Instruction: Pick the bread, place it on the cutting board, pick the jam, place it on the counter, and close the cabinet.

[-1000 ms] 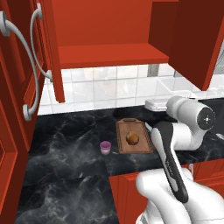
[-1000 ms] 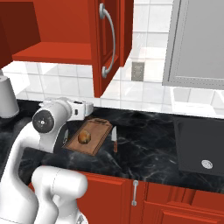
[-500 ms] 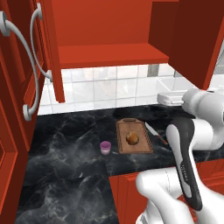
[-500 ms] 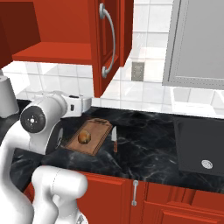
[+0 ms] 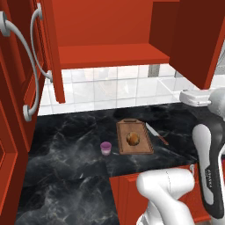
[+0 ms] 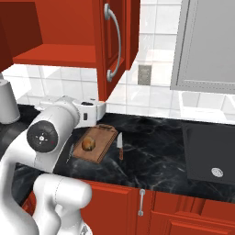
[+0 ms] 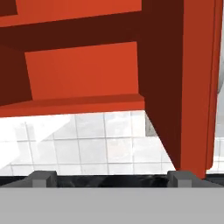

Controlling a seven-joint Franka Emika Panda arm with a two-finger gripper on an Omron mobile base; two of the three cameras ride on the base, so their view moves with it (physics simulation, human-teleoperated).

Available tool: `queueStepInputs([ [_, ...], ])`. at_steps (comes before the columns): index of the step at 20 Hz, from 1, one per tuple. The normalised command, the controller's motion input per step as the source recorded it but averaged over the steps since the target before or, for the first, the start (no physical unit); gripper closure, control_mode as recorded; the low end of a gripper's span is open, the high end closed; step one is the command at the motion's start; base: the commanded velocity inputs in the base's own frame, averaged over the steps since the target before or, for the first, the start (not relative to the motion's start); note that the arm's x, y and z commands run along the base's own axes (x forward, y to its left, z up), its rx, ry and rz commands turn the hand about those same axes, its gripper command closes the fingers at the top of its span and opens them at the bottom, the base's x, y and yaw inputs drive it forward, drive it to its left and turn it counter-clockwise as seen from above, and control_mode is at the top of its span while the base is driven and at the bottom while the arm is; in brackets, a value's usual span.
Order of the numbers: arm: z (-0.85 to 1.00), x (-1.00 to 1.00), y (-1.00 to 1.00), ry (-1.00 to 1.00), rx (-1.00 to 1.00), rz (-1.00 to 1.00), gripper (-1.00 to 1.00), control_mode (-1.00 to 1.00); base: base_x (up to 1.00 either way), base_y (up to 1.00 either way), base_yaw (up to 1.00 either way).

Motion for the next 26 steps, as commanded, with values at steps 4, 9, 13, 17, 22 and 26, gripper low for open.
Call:
queueStepInputs([
  [4,0.0,-0.31,-0.25,-0.12,0.0,0.0,-1.0,-1.0,0.0,0.0,0.0],
  [9,0.0,-0.16,-0.25,-0.09,0.0,0.0,-1.0,-1.0,0.0,0.0,0.0],
  [13,0.0,0.0,-0.28,-0.07,0.0,0.01,-1.0,-1.0,0.0,0.0,0.0],
  [17,0.0,0.0,-0.29,-0.08,0.0,0.04,-1.0,-1.0,0.0,0.0,0.0],
  [22,0.0,0.0,-0.25,-0.04,0.0,0.06,-1.0,-1.0,0.0,0.0,0.0],
  [26,0.0,0.0,-0.17,0.0,0.0,0.09,-1.0,-1.0,0.0,0.0,0.0],
])
